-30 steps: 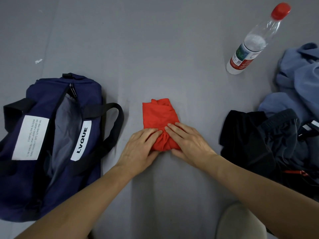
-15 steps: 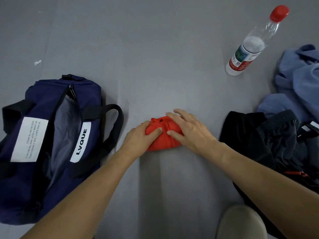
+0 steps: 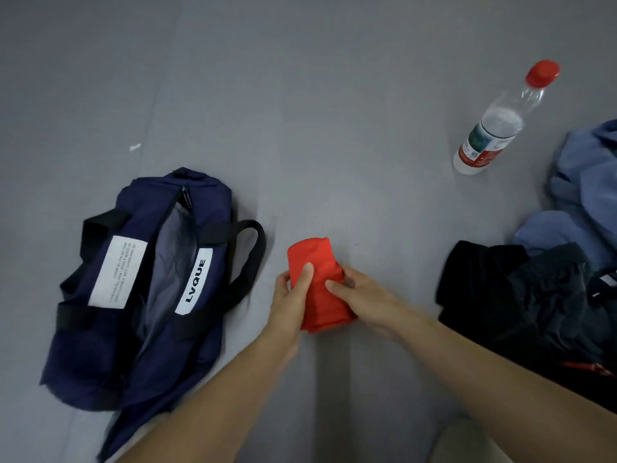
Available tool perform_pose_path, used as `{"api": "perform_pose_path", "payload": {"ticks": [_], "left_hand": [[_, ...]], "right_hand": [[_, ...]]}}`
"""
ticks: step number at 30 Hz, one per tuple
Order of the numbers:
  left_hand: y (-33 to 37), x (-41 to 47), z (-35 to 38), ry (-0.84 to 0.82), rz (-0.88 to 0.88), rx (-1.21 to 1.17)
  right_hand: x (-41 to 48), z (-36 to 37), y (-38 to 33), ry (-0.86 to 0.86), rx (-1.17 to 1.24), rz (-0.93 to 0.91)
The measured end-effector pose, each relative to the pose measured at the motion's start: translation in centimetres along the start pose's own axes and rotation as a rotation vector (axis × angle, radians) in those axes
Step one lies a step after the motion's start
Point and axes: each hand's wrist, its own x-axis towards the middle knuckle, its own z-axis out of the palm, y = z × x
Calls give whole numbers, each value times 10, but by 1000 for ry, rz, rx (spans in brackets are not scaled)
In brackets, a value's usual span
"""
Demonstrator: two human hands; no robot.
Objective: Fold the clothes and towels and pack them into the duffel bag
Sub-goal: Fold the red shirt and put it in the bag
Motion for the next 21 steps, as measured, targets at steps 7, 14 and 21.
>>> {"api": "perform_pose_path", "payload": {"ticks": [7, 14, 21], "left_hand": [[140, -29, -83, -52, 228, 79], [172, -19, -230, 235, 436, 251], [88, 29, -261, 246, 325, 338]], "right_hand": [[-18, 66, -151, -32, 32, -91], [9, 155, -205, -135, -389, -95], [51, 192, -105, 58, -834, -62]]}}
